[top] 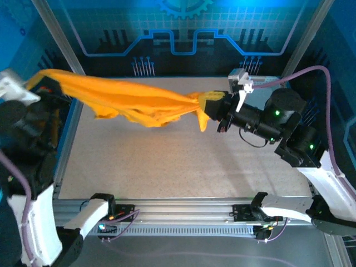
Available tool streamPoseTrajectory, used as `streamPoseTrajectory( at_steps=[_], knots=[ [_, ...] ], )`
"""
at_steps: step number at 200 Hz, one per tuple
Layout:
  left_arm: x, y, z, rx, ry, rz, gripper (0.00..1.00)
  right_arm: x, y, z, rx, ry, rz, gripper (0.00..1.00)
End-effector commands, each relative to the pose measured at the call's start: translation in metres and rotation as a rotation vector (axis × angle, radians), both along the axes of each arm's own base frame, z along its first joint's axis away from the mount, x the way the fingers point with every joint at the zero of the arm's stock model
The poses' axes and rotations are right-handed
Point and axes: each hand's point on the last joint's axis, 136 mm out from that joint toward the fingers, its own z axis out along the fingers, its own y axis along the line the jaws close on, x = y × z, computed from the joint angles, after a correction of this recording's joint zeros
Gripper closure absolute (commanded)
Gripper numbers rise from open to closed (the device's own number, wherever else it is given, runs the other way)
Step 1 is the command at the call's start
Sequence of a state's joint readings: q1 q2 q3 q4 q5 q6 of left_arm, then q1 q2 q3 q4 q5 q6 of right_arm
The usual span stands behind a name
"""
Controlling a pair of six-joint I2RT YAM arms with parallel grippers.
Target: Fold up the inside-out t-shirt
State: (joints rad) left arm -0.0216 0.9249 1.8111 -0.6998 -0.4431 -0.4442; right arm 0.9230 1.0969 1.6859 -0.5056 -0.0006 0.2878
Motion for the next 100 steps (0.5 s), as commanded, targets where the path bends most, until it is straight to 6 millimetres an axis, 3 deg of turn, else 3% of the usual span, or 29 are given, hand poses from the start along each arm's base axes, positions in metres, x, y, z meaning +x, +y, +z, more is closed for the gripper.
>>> streamPoseTrajectory(
  at_steps=[1, 31, 45, 56, 80, 90, 100],
  knots=[
    [0.012, 0.025, 0.006, 0.097, 0.066, 0.166, 1.0, 0.006, 0.044, -0.025, -0.097, -0.033, -0.002, 1.0],
    [0.038, 0.024, 0.018, 0.156, 0.116, 0.164, 1.0, -0.002, 0.1, -0.05, -0.149, -0.011, 0.082, 1.0],
    [0.055, 0.019, 0.021, 0.163, 0.149, 0.134, 1.0, 0.007, 0.112, -0.066, -0.175, 0.035, 0.059, 1.0],
    [0.083, 0.009, 0.016, 0.17, 0.192, 0.068, 1.0, 0.021, 0.112, -0.083, -0.186, 0.122, 0.0, 1.0],
    [0.161, -0.032, -0.025, 0.124, 0.333, -0.173, 1.0, 0.055, 0.09, -0.149, -0.198, 0.373, -0.162, 1.0],
    [0.2, -0.06, -0.057, 0.119, 0.412, -0.285, 1.0, 0.062, 0.075, -0.181, -0.194, 0.461, -0.231, 1.0],
    [0.227, -0.093, -0.09, 0.125, 0.491, -0.37, 1.0, 0.066, 0.059, -0.214, -0.187, 0.547, -0.288, 1.0]
  ],
)
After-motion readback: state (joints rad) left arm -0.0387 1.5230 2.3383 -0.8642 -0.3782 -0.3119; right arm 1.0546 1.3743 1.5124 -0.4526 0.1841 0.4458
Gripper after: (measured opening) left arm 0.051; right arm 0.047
